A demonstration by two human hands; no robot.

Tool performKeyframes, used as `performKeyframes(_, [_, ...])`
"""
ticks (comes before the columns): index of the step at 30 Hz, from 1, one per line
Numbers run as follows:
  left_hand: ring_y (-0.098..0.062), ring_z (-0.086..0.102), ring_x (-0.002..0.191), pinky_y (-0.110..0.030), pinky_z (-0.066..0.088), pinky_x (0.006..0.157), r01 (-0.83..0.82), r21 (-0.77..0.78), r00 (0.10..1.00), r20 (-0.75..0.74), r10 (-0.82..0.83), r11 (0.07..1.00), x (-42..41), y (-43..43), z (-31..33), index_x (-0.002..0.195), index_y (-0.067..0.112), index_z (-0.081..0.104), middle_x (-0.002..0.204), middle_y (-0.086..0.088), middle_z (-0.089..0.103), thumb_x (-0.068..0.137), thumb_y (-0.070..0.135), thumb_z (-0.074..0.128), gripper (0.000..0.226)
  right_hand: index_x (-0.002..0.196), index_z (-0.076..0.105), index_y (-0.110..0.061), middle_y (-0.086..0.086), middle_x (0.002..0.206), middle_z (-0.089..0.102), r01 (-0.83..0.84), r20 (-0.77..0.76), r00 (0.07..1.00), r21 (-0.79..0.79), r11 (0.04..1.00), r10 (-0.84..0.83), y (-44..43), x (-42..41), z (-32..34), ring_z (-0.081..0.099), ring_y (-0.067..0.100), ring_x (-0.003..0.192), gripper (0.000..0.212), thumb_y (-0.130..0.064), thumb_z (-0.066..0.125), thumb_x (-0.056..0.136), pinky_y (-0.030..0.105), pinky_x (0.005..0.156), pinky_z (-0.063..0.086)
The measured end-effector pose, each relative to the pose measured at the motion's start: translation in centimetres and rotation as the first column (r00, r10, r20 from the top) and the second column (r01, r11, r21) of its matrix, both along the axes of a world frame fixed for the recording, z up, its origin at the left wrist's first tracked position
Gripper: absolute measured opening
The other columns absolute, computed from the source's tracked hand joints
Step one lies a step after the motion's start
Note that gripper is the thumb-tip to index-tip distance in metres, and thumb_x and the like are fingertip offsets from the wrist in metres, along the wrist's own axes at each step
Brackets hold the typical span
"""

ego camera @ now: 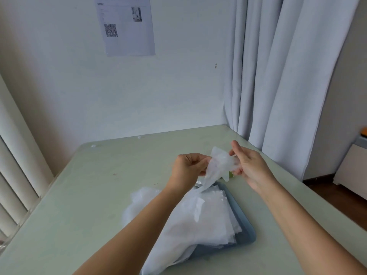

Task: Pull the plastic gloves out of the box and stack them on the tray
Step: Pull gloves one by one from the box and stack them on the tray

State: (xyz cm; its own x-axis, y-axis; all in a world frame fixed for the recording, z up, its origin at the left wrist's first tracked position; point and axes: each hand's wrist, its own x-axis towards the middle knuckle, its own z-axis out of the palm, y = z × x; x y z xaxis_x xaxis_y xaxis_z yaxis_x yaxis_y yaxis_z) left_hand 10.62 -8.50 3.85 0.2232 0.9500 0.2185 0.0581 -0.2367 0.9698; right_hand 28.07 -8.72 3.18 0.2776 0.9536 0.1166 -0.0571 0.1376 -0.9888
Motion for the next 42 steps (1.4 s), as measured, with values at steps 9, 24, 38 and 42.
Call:
performKeyframes(9, [-0.022,0.071,0.074,-0.032,0.054,0.075,0.095,-0.386,0.717,0.666,0.206,0.917,-2.1,2.5,0.2,0.074,0.009,0.050,0.096,-0.014,0.069,0.092,-0.007,0.030,0.031,0.069,0.057,-0.007,0.005,0.050,0.055,0.425,0.767,0.596,-0.050,0.904,-0.237,-2.7,9.9,-5.1,0.052,0.021,0.049,0.039,-0.040,0.072,0.081,0.027,0.049,0.035])
performKeyframes(24, [-0.021,0.060,0.097,-0.038,0.045,0.091,0.091,-0.259,0.776,0.624,0.095,0.962,-2.1,0.9,0.6,0.081,0.006,0.049,0.101,-0.004,0.063,0.092,-0.002,0.031,0.023,0.091,0.070,-0.011,0.007,0.097,0.068,0.215,0.620,0.744,0.131,0.968,-0.249,-5.8,5.5,-0.6,0.063,0.021,0.089,0.011,-0.018,0.072,0.083,0.013,0.073,0.044])
performKeyframes(38, [-0.012,0.066,0.089,-0.016,0.052,0.075,-0.018,-0.065,0.999,0.028,0.020,0.998,-1.8,-5.3,-1.5,0.090,0.008,0.073,0.091,0.001,0.072,0.093,0.003,0.054,0.020,0.084,0.072,-0.006,0.013,0.088,0.071,-0.058,-0.214,0.977,-0.251,0.966,0.003,-4.5,-5.4,1.4,0.067,0.028,0.080,0.013,-0.009,0.060,0.088,0.037,0.077,0.054])
performKeyframes(42, [-0.026,0.063,0.081,-0.032,0.053,0.074,0.074,-0.616,0.909,0.364,0.200,0.784,-4.5,-4.5,-2.7,0.091,-0.002,0.063,0.087,-0.015,0.066,0.099,0.015,0.047,0.025,0.108,0.069,0.002,0.012,0.107,0.072,-0.235,-0.295,0.940,-0.195,0.952,0.171,-4.2,-6.0,2.5,0.070,0.022,0.091,0.021,-0.004,0.060,0.090,0.027,0.069,0.056])
